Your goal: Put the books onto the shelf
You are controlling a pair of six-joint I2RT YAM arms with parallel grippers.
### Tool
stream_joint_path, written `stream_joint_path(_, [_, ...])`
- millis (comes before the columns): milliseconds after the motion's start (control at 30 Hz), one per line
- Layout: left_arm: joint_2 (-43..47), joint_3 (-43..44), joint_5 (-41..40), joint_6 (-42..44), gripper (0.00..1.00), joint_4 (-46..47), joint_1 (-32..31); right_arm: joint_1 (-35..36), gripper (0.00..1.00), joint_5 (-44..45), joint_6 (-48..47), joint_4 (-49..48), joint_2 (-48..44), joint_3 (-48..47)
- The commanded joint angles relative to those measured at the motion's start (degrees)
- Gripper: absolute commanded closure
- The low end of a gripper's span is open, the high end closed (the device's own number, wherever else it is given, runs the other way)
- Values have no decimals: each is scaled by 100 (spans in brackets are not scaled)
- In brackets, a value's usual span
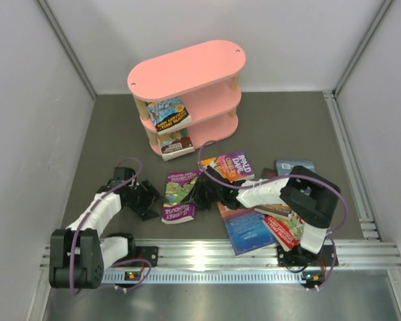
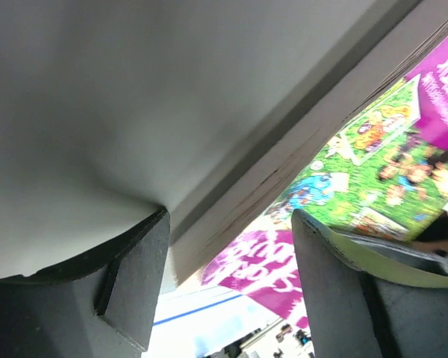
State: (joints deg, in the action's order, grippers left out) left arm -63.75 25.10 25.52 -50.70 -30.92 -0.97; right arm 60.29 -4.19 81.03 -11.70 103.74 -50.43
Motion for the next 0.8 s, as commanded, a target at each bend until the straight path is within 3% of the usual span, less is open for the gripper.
stream_joint_path(0, [256, -23, -12, 253, 28, -406, -26, 18, 100, 67, -605, 853, -477, -159])
stream_joint_path(100, [563, -5, 190, 367, 26, -389, -26, 18, 100, 102, -1045, 1370, -863, -318])
stream_joint_path(300, [1136, -93, 989, 280, 24, 59, -26, -53, 100, -257, -1354, 1215, -1778, -327])
stream_joint_path(533, [1189, -313, 2114, -502, 24, 1508, -70, -132, 100, -943, -836, -199, -2174, -2])
stream_joint_path(767, [1312, -287, 2589, -1441, 24, 2344, -122, -281, 100, -1313, 622, -3150, -2017, 1017])
